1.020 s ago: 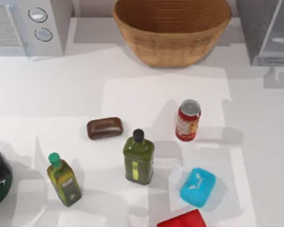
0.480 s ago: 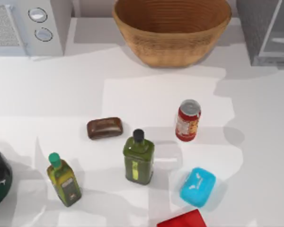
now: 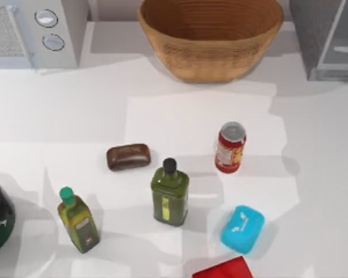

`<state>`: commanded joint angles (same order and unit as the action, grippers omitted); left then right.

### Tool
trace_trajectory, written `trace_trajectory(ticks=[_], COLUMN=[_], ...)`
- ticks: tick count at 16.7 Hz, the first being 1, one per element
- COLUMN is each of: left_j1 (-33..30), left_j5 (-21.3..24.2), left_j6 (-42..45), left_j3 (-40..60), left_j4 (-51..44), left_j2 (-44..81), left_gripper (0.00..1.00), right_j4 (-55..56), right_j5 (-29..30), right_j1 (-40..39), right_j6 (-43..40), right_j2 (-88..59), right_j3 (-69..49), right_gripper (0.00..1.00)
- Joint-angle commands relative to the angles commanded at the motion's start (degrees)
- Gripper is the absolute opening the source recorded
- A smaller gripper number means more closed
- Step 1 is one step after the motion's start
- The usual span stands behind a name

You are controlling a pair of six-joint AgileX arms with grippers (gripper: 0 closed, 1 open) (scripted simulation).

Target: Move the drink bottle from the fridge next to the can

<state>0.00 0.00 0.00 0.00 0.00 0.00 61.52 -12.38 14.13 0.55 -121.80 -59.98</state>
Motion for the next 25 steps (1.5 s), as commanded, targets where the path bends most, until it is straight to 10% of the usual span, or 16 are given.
trace_trajectory(ticks=[14, 25], left_j1=[0.0, 0.0], left_j5=[0.0, 0.0], left_j6=[0.0, 0.0], left_j3=[0.0, 0.0], left_j4=[0.0, 0.0], left_j2=[0.0, 0.0], left_gripper=[1.0, 1.0], right_j4=[-7.8, -7.8], right_j5=[1.6, 1.6], right_j1=[-1.3, -1.3], right_j6=[-0.1, -0.1], right_j2=[-9.3, -9.3], right_j3=[-17.3, -17.3], right_gripper=[1.0, 0.17])
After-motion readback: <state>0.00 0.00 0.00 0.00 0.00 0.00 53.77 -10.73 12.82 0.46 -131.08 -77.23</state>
